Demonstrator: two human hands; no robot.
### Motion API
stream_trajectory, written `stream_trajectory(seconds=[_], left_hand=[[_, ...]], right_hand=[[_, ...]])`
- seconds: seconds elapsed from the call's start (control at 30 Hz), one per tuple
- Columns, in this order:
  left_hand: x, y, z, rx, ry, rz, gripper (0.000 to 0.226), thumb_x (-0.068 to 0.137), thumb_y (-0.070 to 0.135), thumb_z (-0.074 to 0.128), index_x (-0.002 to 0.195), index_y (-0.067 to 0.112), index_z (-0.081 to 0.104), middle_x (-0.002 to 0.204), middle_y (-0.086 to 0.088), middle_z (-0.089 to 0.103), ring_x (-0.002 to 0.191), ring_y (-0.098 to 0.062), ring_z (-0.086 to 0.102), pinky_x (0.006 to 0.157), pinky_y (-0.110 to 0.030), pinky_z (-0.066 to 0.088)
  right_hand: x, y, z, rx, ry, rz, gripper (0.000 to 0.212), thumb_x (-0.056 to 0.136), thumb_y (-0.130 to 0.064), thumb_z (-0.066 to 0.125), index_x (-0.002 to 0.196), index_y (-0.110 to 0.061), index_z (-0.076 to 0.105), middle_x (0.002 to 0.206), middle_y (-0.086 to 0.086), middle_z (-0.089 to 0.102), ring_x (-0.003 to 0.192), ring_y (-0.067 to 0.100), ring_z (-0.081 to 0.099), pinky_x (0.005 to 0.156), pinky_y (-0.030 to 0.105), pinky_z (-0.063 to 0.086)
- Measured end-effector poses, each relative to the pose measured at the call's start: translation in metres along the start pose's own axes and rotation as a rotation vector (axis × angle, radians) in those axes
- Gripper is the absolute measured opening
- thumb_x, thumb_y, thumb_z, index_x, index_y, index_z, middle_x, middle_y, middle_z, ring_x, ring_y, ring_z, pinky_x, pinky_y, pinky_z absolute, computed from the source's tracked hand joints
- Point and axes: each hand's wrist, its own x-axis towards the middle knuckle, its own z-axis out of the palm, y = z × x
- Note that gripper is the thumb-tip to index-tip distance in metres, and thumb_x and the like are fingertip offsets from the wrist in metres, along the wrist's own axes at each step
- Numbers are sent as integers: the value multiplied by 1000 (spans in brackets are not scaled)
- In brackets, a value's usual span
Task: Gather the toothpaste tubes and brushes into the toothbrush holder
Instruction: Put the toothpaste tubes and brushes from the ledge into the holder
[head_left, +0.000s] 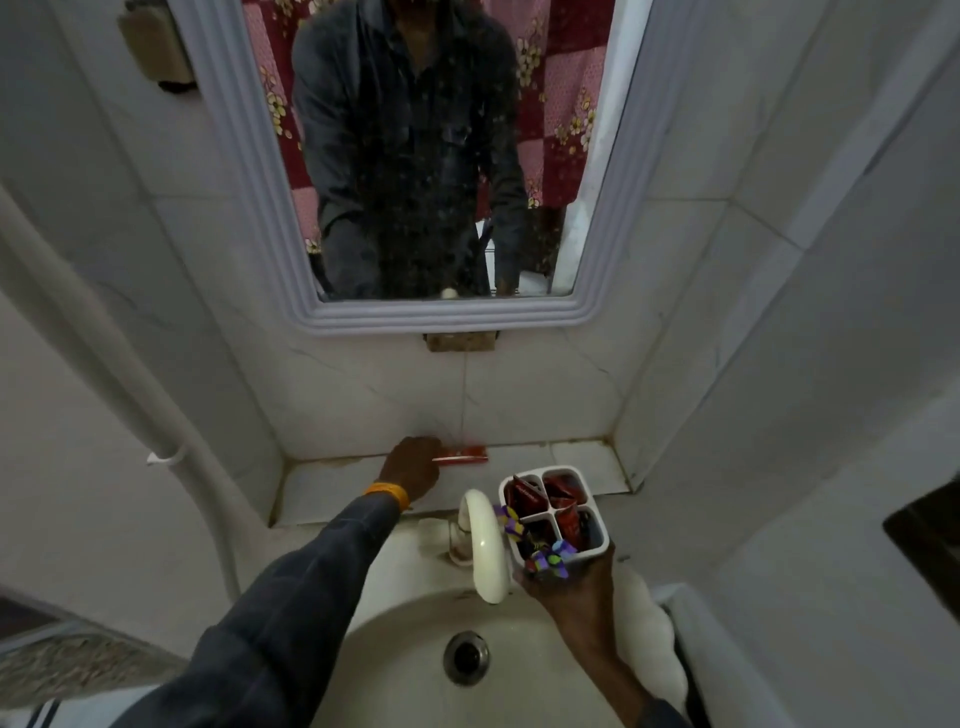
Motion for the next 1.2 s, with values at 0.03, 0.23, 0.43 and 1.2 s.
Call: stream_trajectory(seconds=[0.03, 0.23, 0.43, 1.2], left_hand=[[3, 2, 6, 34, -1, 24, 33, 89, 15, 61, 122, 12, 63, 126, -13, 65, 119, -33, 57, 100, -40, 49], [19, 22, 25, 183, -70, 70, 37, 90, 15, 62, 126, 4, 58, 132, -19, 58, 121, -35, 56, 101, -39, 44], [12, 32, -12, -234, 10, -60, 43, 79, 31, 77, 108, 3, 64, 105, -16, 69, 95, -31, 66, 88, -37, 54], [-57, 178, -71, -280, -176, 472, 33, 72, 37, 83, 67, 12, 63, 65, -7, 68, 54, -18, 57, 48, -23, 39]], right_hand=[[-2, -2, -1, 8, -21, 84, 107, 53, -17, 110, 144, -17, 53, 135, 10, 72, 121, 37, 74, 90, 56, 67], [-2, -1, -1, -122, 2, 190, 89, 63, -29, 105, 138, -17, 58, 121, 15, 76, 109, 22, 79, 94, 40, 65], [-3, -12, 0, -83, 15, 197, 77, 73, -11, 100, 134, -25, 57, 121, 11, 77, 111, 28, 78, 88, 39, 67], [1, -16, 7, -5, 65, 16, 109, 50, -8, 109, 146, -11, 55, 133, -3, 72, 124, 0, 68, 99, 14, 56]])
